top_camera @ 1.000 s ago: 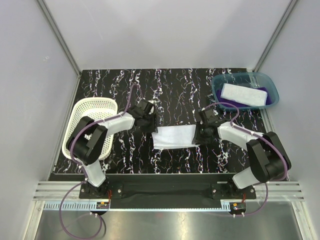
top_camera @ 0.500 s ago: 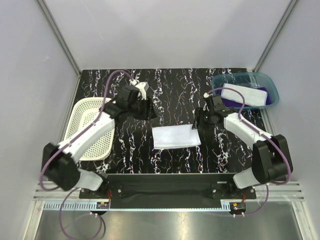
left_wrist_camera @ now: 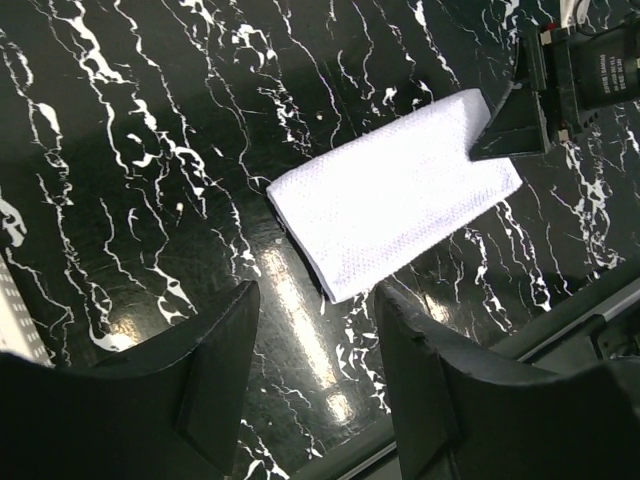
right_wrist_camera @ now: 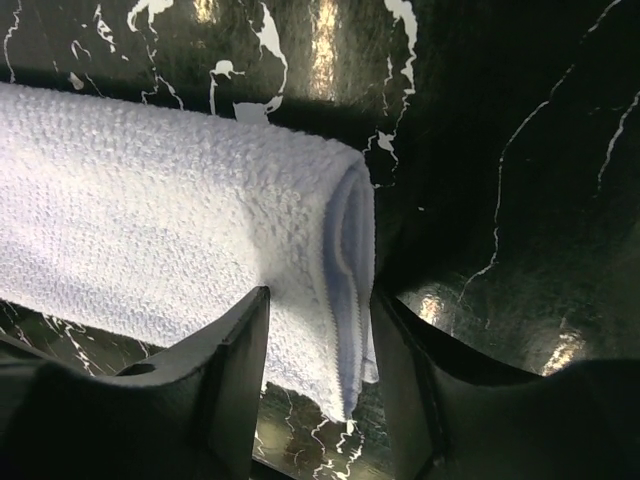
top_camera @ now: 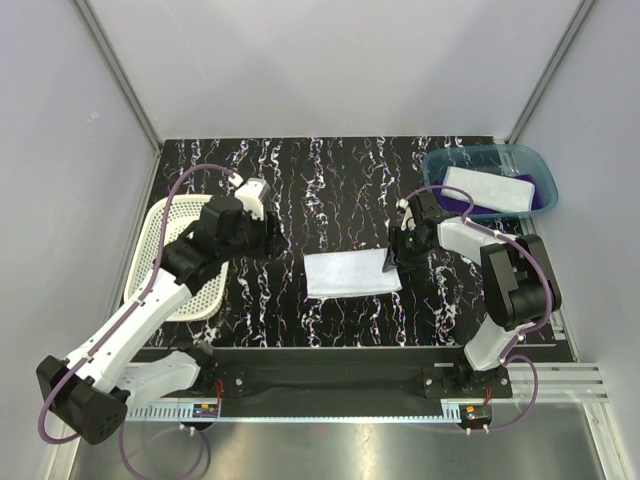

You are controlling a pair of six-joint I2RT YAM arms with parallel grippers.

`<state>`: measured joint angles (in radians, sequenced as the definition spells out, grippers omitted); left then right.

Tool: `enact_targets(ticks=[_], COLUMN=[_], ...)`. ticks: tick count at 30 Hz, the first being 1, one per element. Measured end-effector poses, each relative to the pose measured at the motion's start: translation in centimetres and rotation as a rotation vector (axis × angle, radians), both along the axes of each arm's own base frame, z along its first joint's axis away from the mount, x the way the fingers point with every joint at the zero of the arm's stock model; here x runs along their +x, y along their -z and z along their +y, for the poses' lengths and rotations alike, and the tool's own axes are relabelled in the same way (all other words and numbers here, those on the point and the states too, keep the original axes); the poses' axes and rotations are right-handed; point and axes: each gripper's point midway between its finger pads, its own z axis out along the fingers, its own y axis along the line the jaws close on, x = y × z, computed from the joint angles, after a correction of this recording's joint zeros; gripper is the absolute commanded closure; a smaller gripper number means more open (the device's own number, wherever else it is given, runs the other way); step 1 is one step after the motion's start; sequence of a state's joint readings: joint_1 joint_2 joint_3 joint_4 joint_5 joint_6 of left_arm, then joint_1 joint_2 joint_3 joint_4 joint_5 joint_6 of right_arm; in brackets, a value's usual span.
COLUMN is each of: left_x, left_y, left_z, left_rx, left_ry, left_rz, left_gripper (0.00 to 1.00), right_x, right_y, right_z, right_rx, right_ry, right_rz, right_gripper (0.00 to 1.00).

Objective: Fold and stack the towels
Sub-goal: Neatly place the folded towel into the bin

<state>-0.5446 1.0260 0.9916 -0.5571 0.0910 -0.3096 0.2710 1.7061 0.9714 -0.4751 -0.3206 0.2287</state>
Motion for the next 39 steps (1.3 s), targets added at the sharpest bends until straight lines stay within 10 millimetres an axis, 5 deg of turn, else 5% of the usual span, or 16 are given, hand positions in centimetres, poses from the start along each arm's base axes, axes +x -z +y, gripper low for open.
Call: enact_targets(ticks=[13,24,29,33,39], left_x=[0.1,0.3,0.2,0.2,0.3], left_y=[-0.2,-0.1,0.1,0.2,0.2], left_z=[0.4,0.8,1.1,1.3,1.3], left_rx=[0.017,0.033,0.048,0.055,0.057], left_ry=[-0.005,-0.022,-0.033,-0.039,-0.042], left_rz=[-0.022,-0.027,-0.02,-0.019,-0.02], left_gripper=[0.44,0.44,0.44,0.44,0.44], right_x=[-0.3,-0.6,2.8,7.4,13.0], right_y=[0.5,-0.4,-4.5,-8.8,-10.5], right_z=[0.6,0.6,0.6,0.6,-1.3], right_rx=[0.031,0.029,0.001,-0.008,-0.061], right_ry=[0.005,-0.017,-0.047,-0.084,-0.11], right_rz=[0.022,0.047,-0.036,-0.141,-0.161], right_gripper=[0.99,1.0,1.0,1.0,1.0])
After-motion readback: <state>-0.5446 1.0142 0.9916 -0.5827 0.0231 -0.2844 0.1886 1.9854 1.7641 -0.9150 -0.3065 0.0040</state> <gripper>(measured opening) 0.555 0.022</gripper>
